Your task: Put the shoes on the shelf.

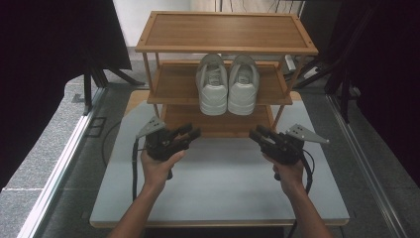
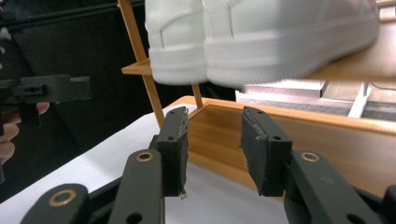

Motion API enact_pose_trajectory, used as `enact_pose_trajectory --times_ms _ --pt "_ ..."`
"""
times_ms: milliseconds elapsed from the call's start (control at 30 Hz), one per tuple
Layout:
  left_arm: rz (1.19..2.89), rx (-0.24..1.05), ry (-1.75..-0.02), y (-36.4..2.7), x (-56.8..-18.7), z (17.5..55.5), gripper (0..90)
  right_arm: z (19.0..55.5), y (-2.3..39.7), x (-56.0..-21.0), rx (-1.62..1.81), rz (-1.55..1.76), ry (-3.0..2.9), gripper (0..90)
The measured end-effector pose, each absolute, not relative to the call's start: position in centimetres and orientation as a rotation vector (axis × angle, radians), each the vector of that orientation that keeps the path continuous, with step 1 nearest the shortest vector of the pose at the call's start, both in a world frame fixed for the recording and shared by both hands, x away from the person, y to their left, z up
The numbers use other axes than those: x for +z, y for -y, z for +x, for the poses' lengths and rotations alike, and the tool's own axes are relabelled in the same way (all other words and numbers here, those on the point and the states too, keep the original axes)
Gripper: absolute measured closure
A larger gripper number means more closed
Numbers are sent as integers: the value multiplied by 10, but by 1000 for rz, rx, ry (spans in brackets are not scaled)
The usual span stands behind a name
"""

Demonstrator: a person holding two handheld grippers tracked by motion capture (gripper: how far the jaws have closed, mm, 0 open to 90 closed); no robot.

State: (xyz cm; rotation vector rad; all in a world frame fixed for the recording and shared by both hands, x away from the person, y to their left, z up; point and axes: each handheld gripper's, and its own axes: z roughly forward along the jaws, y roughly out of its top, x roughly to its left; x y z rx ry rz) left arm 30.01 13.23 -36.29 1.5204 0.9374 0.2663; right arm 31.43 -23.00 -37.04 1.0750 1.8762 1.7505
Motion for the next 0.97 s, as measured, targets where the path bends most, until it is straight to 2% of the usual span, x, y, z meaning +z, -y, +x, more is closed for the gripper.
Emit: enact_pose_trajectory --times_ms 267,600,967 --pt "1509 265 -1009 -159 -401 275 532 299 254 -408 1711 1127 -1864 597" --pt "1524 232 -1064 -165 -425 271 506 296 279 -433 1656 1215 -1856 585" --pt "1517 209 -1096 -168 -431 277 422 290 287 -436 1579 1228 -1839 463"
